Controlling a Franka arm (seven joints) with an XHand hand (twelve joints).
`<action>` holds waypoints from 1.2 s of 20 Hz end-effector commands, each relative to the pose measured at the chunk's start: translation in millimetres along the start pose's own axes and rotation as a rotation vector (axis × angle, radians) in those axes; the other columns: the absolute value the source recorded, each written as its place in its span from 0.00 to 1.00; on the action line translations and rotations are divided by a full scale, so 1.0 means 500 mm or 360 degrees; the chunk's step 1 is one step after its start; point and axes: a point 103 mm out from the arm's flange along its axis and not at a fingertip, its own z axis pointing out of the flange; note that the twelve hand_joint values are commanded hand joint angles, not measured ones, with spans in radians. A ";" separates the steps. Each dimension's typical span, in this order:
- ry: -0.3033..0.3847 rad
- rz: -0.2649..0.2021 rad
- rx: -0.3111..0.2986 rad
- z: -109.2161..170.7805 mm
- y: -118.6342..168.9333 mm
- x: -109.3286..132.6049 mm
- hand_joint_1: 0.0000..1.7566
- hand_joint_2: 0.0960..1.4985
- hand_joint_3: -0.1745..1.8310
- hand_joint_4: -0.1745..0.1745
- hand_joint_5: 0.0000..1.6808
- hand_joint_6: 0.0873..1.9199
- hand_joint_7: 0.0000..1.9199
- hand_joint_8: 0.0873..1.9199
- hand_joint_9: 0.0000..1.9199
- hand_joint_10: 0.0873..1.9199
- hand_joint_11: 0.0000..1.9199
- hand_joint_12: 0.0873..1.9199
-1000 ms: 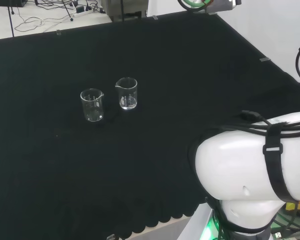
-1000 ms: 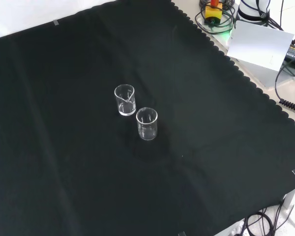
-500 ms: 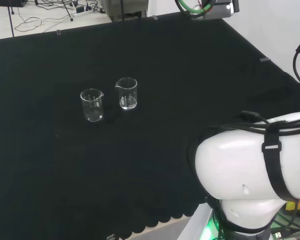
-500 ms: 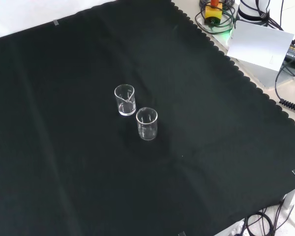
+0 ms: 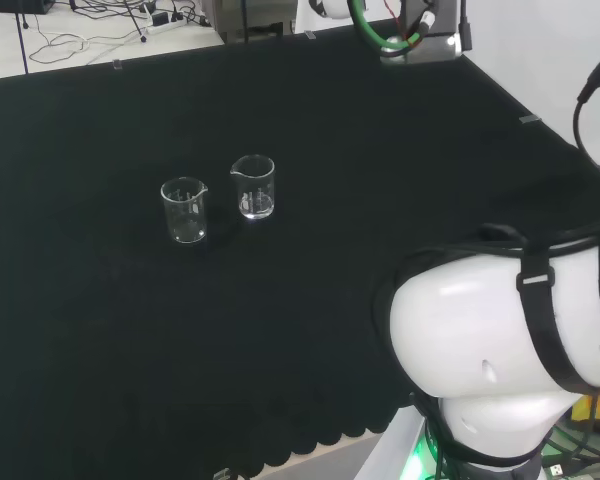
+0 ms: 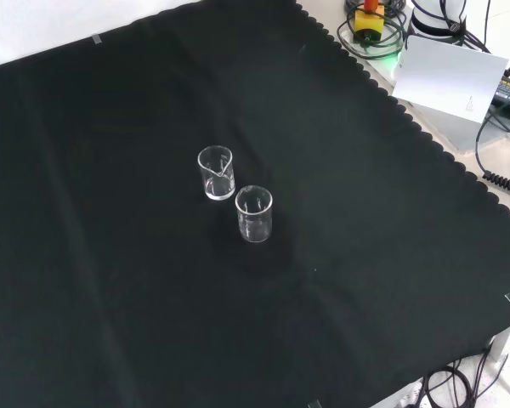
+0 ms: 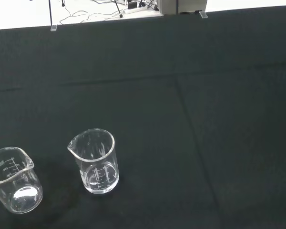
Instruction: Pick up the beaker on the right.
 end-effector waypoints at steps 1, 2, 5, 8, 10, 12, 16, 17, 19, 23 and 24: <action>0.0100 -0.0084 0.0004 0.112 0.102 -0.015 0.15 0.79 0.20 0.47 0.19 0.00 0.04 0.22 0.10 0.30 0.00 0.66; 0.0120 -0.0093 0.0005 0.124 0.116 -0.016 0.18 0.77 0.19 0.46 0.19 0.00 0.05 0.22 0.11 0.30 0.00 0.67; 0.0166 -0.0123 0.0011 0.160 0.152 -0.023 0.23 0.71 0.18 0.46 0.19 0.00 0.06 0.23 0.13 0.31 0.00 0.69; 0.0203 -0.0153 0.0035 0.202 0.174 -0.028 0.26 0.68 0.18 0.45 0.20 0.00 0.07 0.24 0.15 0.32 0.01 0.71; 0.0225 -0.0170 0.0054 0.238 0.183 -0.026 0.27 0.66 0.17 0.45 0.20 0.00 0.08 0.25 0.17 0.32 0.02 0.72; 0.0258 -0.0173 0.0078 0.268 0.189 -0.026 0.27 0.65 0.17 0.45 0.21 0.00 0.09 0.25 0.18 0.32 0.02 0.72; 0.0355 -0.0181 0.0159 0.334 0.203 -0.023 0.31 0.61 0.18 0.45 0.21 0.00 0.10 0.27 0.19 0.32 0.04 0.71; 0.0367 -0.0190 0.0171 0.349 0.207 -0.021 0.33 0.60 0.17 0.45 0.21 0.00 0.11 0.27 0.20 0.32 0.04 0.72; 0.0382 -0.0204 0.0193 0.376 0.215 -0.016 0.35 0.57 0.17 0.46 0.21 0.00 0.12 0.27 0.21 0.32 0.05 0.71; 0.0421 -0.0227 0.0236 0.417 0.235 -0.006 0.38 0.52 0.20 0.46 0.21 0.00 0.12 0.28 0.21 0.30 0.05 0.71; 0.0427 -0.0229 0.0249 0.426 0.241 -0.004 0.39 0.50 0.21 0.47 0.20 0.00 0.11 0.28 0.20 0.30 0.05 0.71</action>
